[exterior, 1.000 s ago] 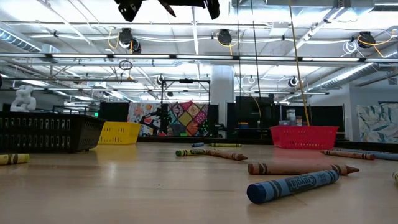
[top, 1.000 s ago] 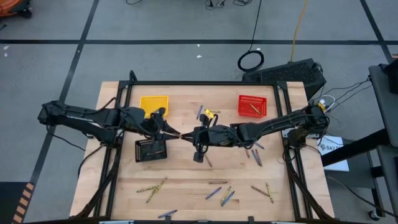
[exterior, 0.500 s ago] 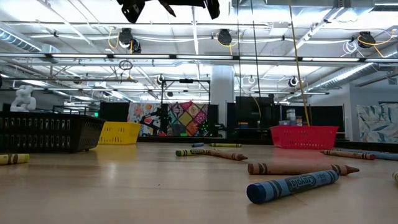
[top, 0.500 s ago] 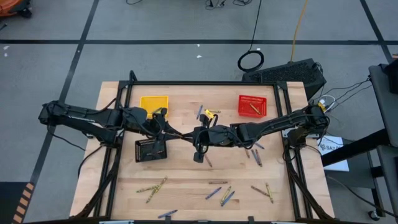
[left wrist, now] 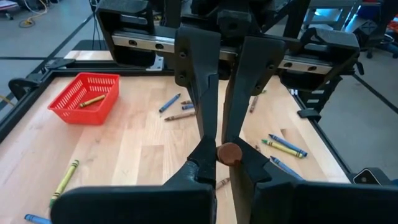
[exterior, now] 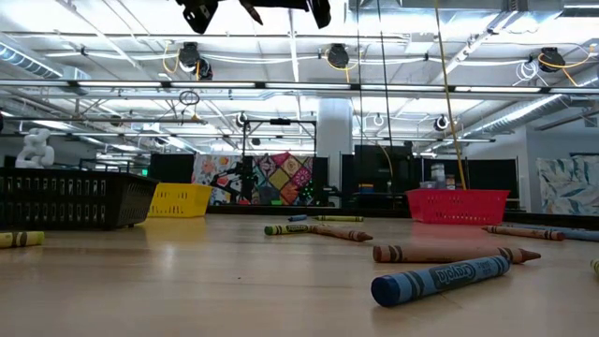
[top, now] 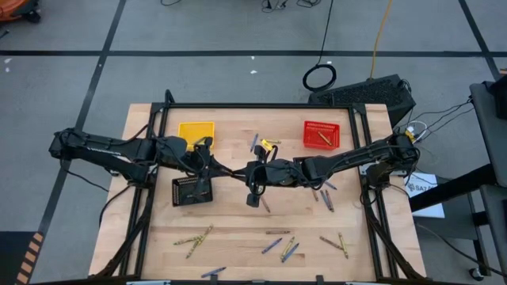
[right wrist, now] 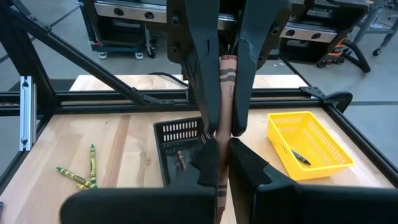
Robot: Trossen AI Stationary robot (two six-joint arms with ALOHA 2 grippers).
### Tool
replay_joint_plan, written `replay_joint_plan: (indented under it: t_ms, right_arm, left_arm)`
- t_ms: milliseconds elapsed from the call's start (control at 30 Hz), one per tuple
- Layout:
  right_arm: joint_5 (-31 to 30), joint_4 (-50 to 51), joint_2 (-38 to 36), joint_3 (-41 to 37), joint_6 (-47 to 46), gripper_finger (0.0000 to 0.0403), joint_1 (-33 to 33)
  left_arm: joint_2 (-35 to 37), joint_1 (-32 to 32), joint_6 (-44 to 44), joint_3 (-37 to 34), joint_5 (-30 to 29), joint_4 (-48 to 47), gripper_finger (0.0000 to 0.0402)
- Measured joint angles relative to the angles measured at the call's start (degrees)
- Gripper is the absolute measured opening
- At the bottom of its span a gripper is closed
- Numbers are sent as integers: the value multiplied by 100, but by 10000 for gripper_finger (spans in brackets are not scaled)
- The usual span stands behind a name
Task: Sort crayons
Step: Put the brown crayon into the black bin
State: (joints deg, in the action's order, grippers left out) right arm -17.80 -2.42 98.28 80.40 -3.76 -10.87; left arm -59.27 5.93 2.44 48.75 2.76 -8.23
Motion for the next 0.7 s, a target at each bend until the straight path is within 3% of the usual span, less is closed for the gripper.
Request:
replay_joint_plan:
  t_ms: [333,700]
  right_arm:
    - [-13,29,0,0,2,68,0]
    - [-30,515,0,-1,-1,102,7]
  left_arm:
    - [2,4,0,0,4,-101,13]
    - [7,4,206,0,-56,-1662,13]
